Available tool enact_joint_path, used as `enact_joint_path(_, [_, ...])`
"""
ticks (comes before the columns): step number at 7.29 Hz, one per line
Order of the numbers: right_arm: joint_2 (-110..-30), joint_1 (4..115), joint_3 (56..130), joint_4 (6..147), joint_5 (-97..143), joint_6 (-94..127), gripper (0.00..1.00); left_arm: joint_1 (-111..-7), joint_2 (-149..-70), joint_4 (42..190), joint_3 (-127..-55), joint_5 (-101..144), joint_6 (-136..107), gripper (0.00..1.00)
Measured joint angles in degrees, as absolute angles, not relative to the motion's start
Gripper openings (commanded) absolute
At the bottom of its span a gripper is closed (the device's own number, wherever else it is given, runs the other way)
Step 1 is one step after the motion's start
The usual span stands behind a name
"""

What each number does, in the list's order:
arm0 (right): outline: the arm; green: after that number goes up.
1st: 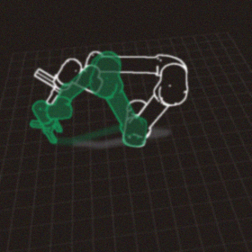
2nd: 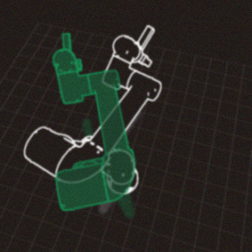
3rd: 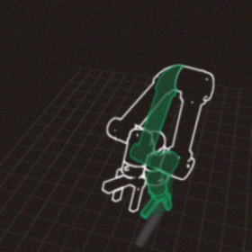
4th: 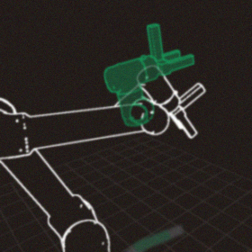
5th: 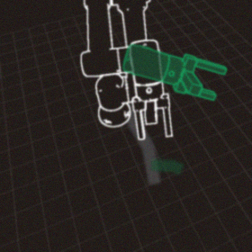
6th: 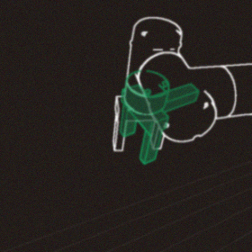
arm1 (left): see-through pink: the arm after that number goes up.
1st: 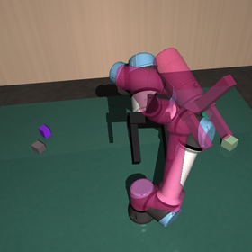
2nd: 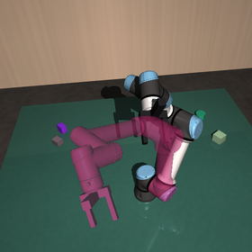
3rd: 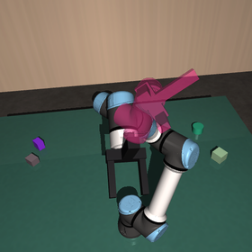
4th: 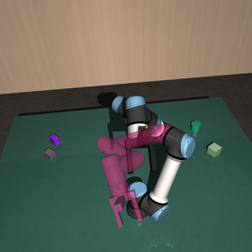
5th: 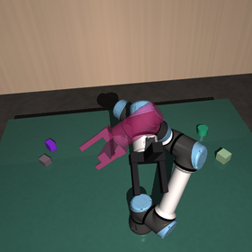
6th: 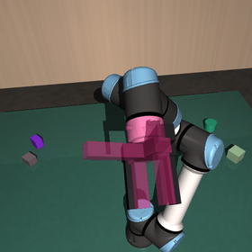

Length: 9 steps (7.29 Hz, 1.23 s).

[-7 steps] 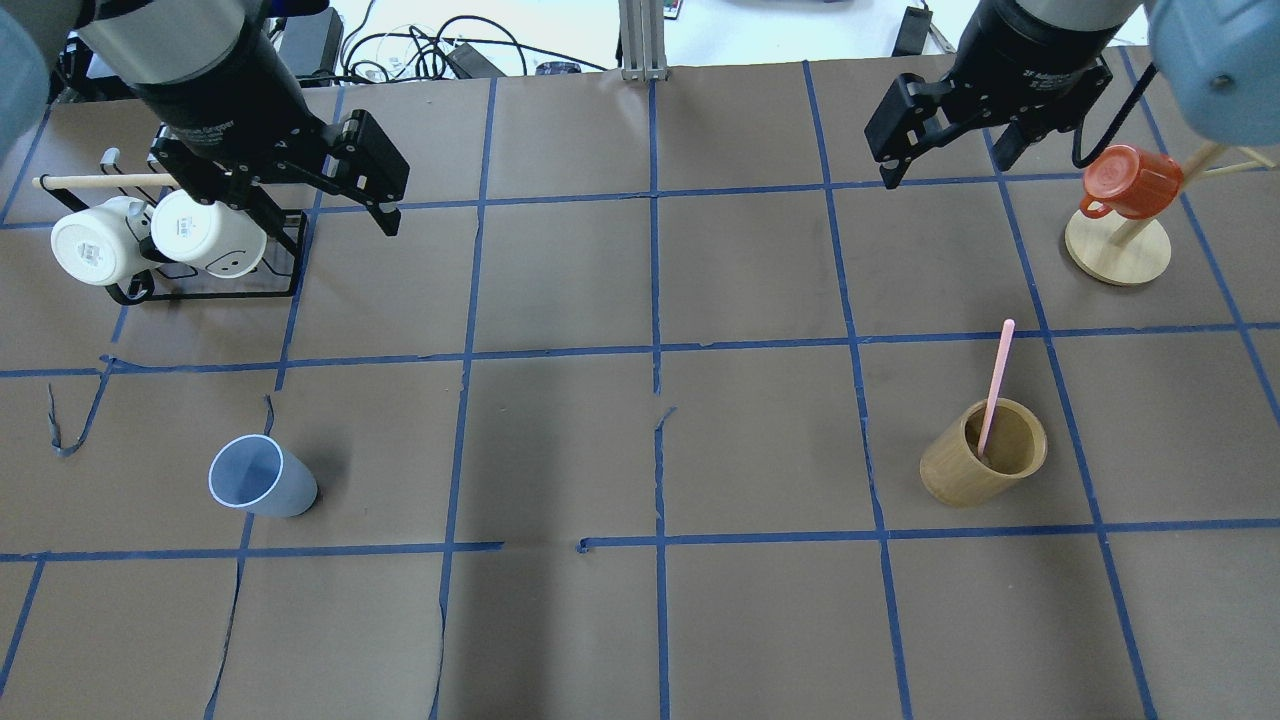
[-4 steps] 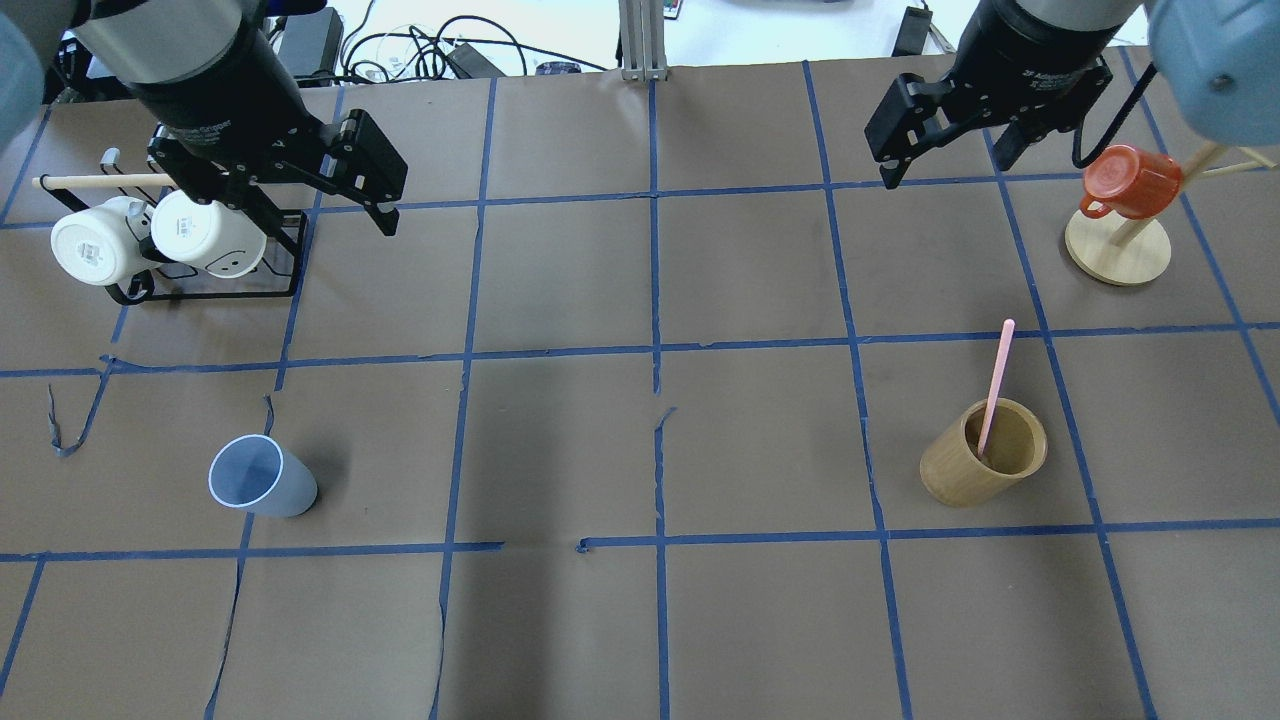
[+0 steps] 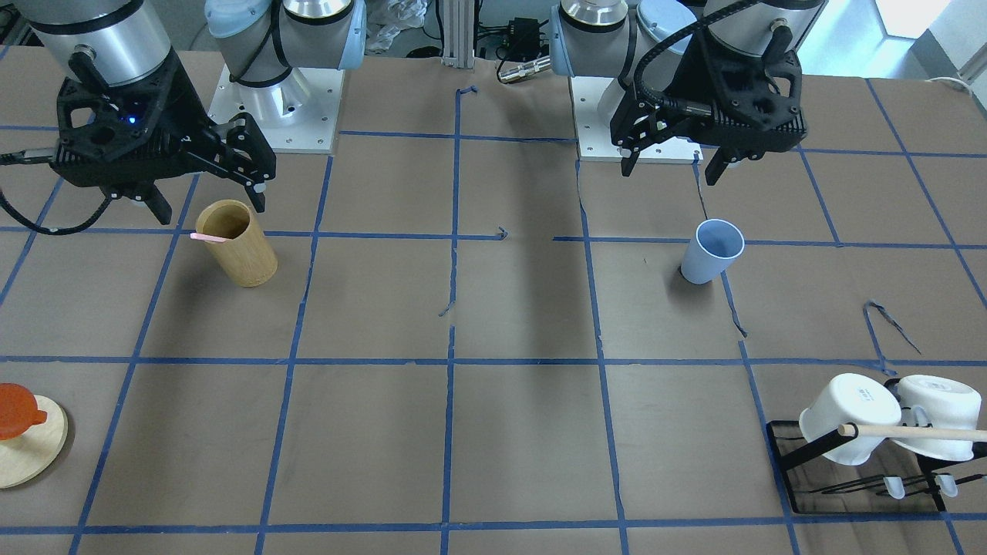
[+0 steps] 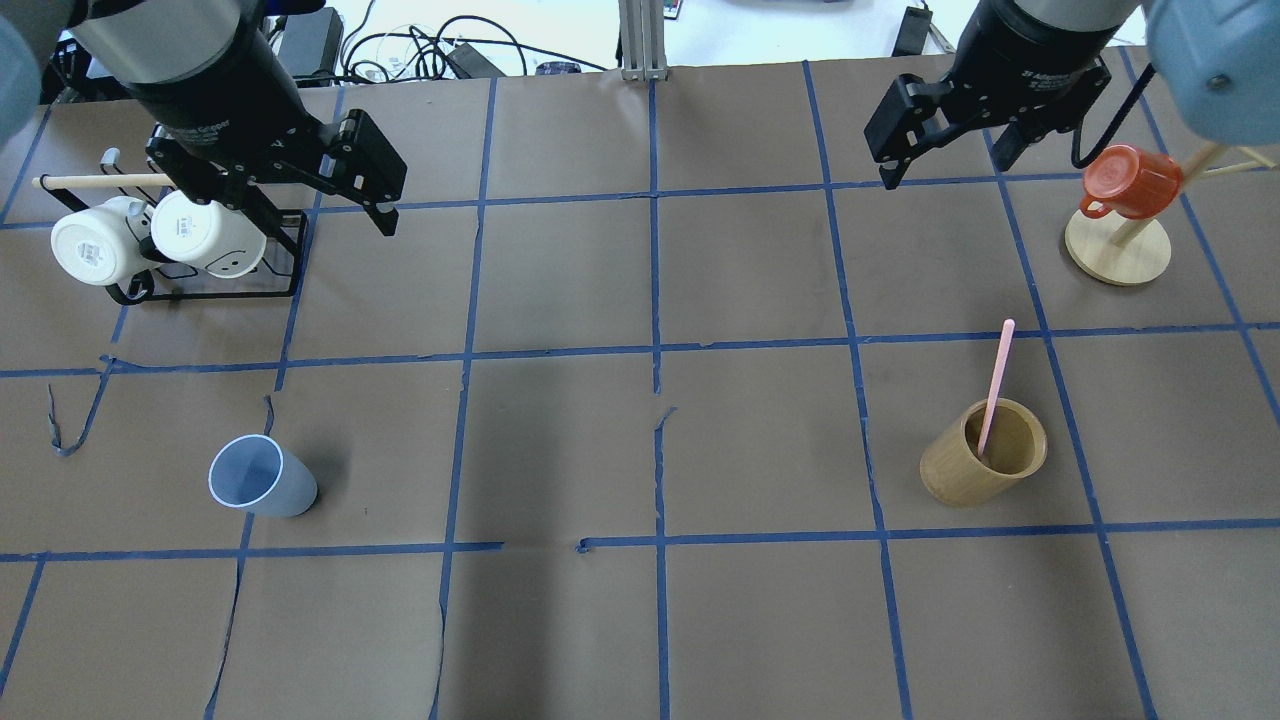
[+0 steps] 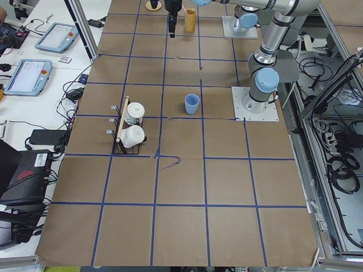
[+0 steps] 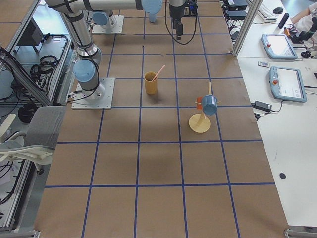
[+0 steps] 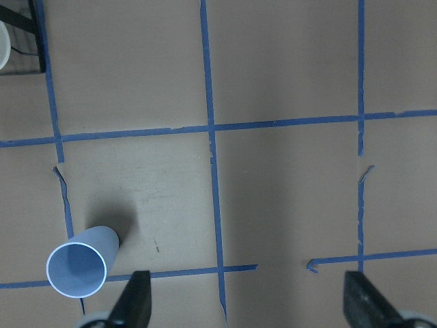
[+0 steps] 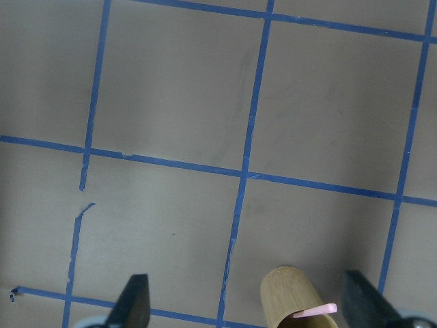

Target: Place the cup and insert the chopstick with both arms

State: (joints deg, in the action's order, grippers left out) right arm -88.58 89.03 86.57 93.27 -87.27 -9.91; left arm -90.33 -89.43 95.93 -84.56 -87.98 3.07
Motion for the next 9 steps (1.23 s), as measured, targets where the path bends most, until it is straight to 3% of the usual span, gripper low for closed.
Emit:
enact_joint_path(5, [-88.42,89.03,86.65,93.51,-87.29,-9.93,1.00,-87.53,-90.85,95.91,-84.97,-87.93,6.17,1.00])
enact_joint_path(9, [-88.55,89.03,86.66,93.52,-87.36,-9.93,1.00,-79.22,-91.50,85.68,-100.92,-91.50,18.32,1.00])
